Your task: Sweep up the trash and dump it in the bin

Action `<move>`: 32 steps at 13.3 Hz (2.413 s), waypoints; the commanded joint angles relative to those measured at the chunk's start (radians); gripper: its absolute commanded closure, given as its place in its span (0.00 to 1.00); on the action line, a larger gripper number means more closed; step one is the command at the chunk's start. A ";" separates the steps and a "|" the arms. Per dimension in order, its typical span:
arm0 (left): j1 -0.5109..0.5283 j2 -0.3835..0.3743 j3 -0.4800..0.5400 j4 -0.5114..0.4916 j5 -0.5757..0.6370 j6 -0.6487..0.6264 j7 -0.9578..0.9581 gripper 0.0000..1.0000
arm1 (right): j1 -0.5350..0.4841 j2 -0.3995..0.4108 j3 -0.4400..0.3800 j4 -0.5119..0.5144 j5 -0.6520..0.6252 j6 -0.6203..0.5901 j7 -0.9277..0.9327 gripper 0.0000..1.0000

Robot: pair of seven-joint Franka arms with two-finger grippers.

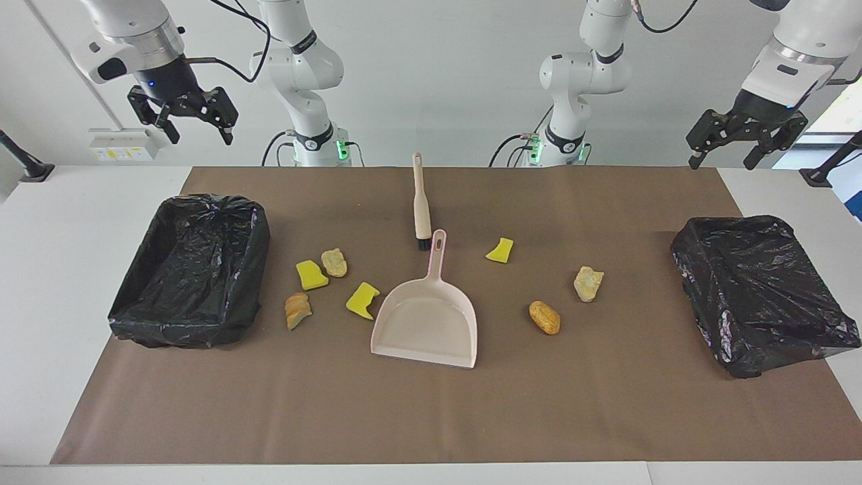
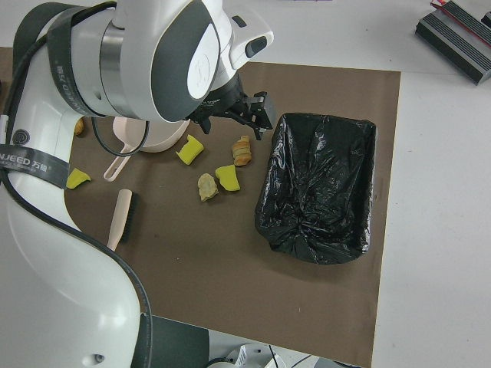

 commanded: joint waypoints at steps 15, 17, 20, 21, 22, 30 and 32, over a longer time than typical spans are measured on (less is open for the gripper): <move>-0.009 -0.030 -0.006 -0.044 -0.008 -0.004 -0.004 0.00 | 0.174 0.153 0.078 0.038 0.019 0.140 0.354 0.00; -0.011 -0.073 -0.009 -0.112 -0.008 0.010 -0.006 0.00 | 0.232 0.201 0.080 0.040 0.039 0.174 0.469 0.00; -0.075 -0.169 -0.024 -0.280 -0.008 0.059 -0.019 0.00 | 0.317 0.271 0.080 0.040 0.042 0.245 0.592 0.00; -0.109 -0.217 -0.026 -0.361 -0.009 0.099 -0.053 0.00 | 0.338 0.297 0.080 0.040 0.044 0.271 0.623 0.00; -0.150 -0.264 -0.026 -0.446 -0.008 0.148 -0.099 0.00 | 0.358 0.325 0.080 0.040 0.050 0.310 0.656 0.00; -0.521 -0.461 -0.029 -0.873 -0.009 0.409 -0.500 0.00 | 0.412 0.497 0.098 0.043 0.177 0.458 0.713 0.00; -0.622 -0.461 -0.030 -0.930 -0.009 0.485 -0.609 0.00 | 0.453 0.538 0.106 0.043 0.177 0.458 0.713 0.00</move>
